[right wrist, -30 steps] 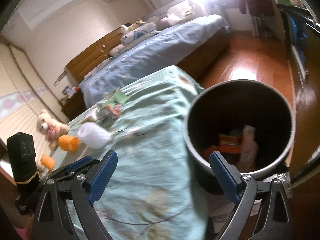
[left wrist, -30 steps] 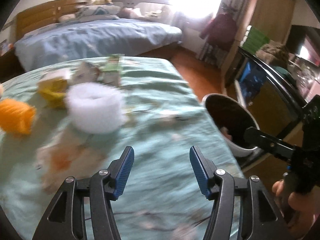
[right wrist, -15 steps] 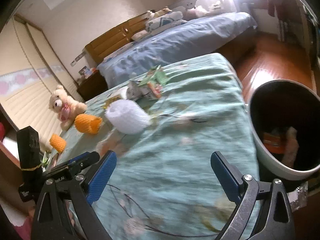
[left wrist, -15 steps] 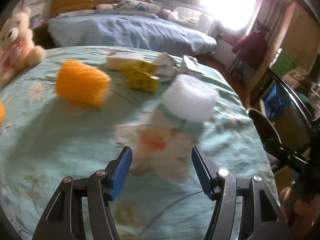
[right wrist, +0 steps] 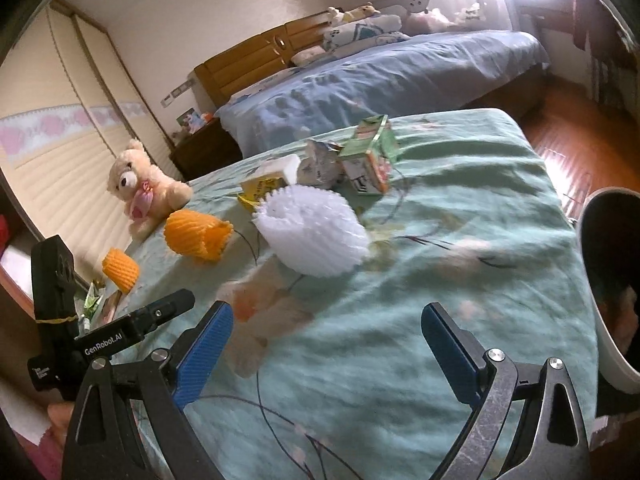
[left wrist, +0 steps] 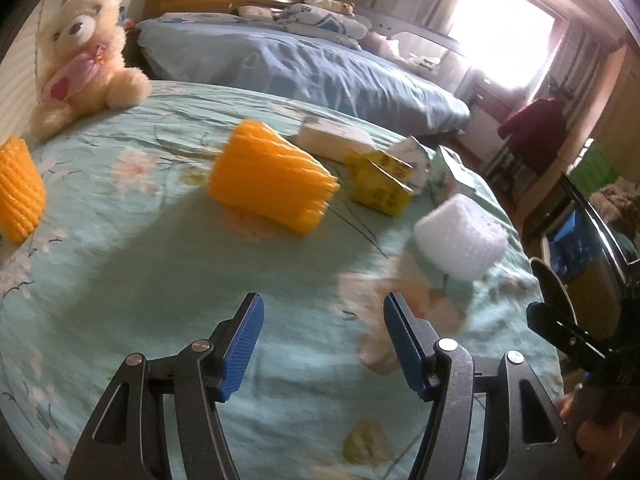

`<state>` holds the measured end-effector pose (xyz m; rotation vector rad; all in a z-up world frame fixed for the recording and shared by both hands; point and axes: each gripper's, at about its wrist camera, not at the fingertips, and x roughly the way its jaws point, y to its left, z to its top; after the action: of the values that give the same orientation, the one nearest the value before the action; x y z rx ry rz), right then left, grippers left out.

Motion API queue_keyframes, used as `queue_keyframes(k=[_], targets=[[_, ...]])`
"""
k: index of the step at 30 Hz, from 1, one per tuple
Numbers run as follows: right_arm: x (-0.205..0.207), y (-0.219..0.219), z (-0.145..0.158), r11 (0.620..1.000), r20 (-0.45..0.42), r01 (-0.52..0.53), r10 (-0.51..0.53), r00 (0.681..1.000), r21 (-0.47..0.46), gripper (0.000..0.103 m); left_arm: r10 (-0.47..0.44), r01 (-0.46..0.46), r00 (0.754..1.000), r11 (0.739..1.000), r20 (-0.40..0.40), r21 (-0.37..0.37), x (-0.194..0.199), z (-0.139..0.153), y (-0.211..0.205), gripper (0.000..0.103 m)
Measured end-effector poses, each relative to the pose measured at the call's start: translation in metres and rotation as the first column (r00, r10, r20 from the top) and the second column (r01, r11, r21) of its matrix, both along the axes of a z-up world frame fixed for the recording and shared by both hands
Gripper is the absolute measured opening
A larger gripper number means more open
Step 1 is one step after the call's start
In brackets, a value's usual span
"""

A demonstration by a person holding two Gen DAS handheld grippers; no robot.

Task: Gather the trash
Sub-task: 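Move both tools back to the trash on the bed, then grasp the orange foam net with the left tool while the right tool grasps the white foam net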

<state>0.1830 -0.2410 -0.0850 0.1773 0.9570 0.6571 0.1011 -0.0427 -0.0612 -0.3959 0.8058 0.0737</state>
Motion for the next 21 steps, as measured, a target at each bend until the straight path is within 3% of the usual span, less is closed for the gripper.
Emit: queue_keyframes(k=[5, 11, 21], targets=[[0.009, 0.015, -0.002, 1.000, 0.009, -0.014, 0.014, 1.000, -0.011, 0.096, 0.024, -0.024, 1.000, 1.000, 0.008, 0.015, 0.007, 0.000, 0.011, 0.062], [0.020, 0.025, -0.005, 1.000, 0.015, -0.011, 0.012, 1.000, -0.015, 0.096, 0.030, -0.030, 0.999, 0.999, 0.021, -0.021, 0.018, 0.001, 0.032, 0.062], [0.038, 0.036, -0.013, 1.000, -0.003, 0.006, -0.006, 1.000, -0.004, 0.096, 0.009, -0.010, 0.998, 1.000, 0.067, 0.020, 0.052, 0.004, 0.053, 0.068]])
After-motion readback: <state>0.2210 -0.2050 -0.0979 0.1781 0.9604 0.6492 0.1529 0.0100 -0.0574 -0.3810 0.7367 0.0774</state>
